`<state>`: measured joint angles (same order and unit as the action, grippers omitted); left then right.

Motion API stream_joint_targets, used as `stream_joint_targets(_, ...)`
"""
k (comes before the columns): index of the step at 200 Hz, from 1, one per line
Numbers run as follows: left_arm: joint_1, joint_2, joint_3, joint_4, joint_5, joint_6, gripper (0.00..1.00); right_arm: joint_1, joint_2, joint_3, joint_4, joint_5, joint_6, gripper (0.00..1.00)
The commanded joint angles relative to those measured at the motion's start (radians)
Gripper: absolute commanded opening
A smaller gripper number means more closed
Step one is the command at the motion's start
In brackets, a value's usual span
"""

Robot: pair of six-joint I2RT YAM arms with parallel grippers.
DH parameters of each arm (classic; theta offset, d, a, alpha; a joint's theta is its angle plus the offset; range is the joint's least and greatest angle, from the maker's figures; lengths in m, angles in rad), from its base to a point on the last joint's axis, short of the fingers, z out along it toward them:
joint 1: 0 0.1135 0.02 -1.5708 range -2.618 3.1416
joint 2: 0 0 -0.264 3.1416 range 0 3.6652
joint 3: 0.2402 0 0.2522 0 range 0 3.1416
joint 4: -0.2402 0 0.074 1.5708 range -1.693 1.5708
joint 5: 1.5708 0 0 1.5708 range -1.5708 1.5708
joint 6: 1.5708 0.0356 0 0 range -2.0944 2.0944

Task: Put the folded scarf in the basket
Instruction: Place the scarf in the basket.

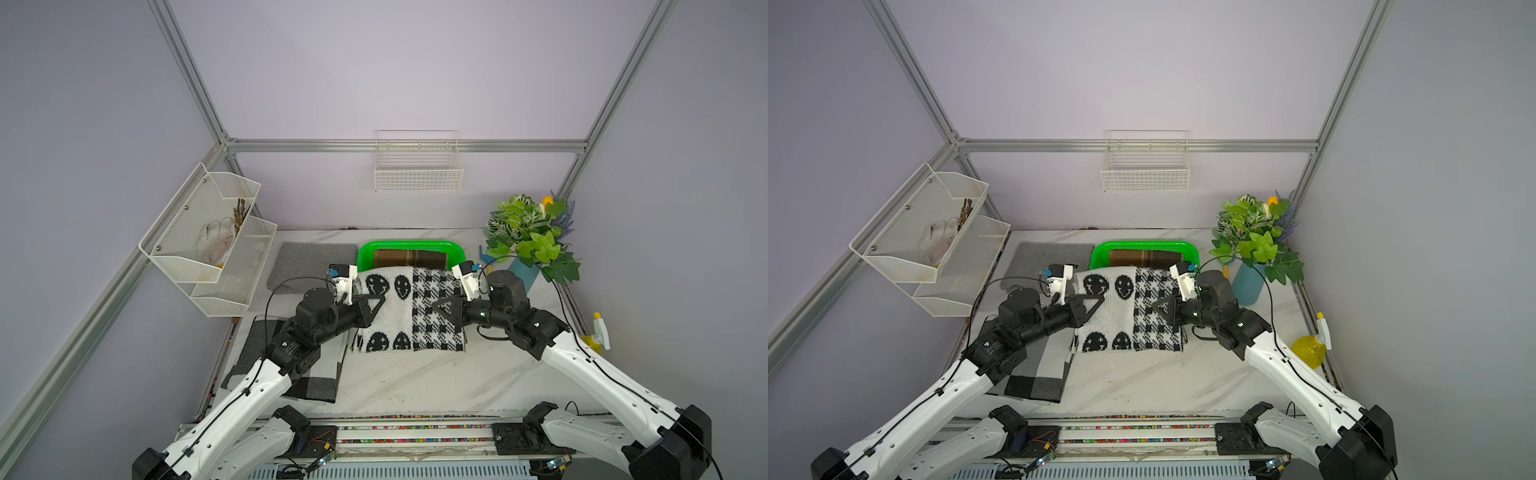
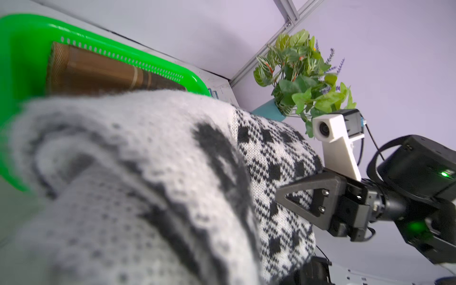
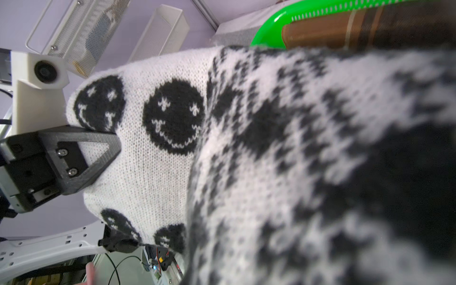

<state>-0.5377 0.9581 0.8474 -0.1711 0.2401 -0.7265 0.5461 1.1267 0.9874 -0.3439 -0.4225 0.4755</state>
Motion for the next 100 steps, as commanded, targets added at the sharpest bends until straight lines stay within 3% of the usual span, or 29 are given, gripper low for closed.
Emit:
stream_joint_targets(1, 0.025, 0.135, 0.133, 0.018, -0.073, 0.074, 0.00, 0.003, 0.112, 0.163, -0.048, 0.060, -0.048, 0.00)
stream_joint_targets(61, 0.185, 0.589, 0.518, 0.008, 0.084, 0.111, 0.00, -0.089, 0.483, 0.501, -0.106, 0.163, -0.139, 0.00)
stream_joint_targets(77, 0.240, 0.693, 0.568, 0.072, 0.179, 0.063, 0.00, -0.107, 0.580, 0.584, -0.126, 0.195, -0.165, 0.00)
stream_joint_targets(100, 0.269, 0.824, 0.637, 0.097, 0.182, 0.050, 0.00, -0.125, 0.720, 0.729, -0.207, 0.220, -0.207, 0.00)
